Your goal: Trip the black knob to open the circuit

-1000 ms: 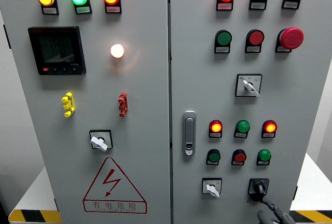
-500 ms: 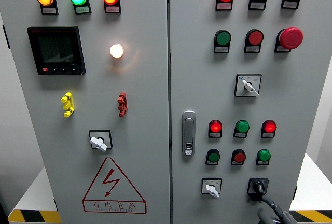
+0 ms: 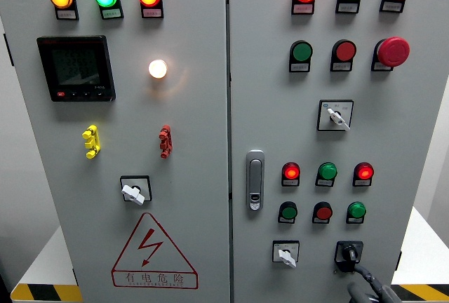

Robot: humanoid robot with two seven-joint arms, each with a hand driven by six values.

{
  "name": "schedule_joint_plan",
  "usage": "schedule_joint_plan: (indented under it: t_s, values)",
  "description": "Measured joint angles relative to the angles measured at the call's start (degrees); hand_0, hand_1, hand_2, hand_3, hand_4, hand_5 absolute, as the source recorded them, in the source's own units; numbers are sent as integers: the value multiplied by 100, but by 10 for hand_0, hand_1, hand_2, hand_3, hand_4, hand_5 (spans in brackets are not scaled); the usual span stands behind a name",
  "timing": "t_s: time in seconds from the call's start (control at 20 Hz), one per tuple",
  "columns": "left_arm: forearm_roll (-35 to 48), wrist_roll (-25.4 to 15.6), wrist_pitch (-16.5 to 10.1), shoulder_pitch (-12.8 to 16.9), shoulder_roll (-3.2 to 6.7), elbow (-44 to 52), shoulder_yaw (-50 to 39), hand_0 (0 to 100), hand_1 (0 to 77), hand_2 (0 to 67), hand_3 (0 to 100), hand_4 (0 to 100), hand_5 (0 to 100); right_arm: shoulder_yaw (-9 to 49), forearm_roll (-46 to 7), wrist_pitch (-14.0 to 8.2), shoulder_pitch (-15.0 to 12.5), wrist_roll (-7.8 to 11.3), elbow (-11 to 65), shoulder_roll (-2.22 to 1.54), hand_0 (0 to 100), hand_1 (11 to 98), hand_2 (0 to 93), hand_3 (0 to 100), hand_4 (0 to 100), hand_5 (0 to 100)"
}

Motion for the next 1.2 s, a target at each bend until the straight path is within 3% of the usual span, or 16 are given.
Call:
schedule_joint_plan:
  t_s: [0.25, 1.2]
  values:
    - [0, 3, 0, -1, 0, 0, 0, 0, 32, 129, 214, 67, 16, -30, 0, 0, 8, -37, 13, 40, 825, 424, 19, 897, 967, 1000]
    - [0, 1, 0, 0, 0, 0, 0, 0, 32, 129, 214, 67, 16, -109, 0, -6, 82, -99, 62, 87, 833, 418, 18, 903, 980, 1000]
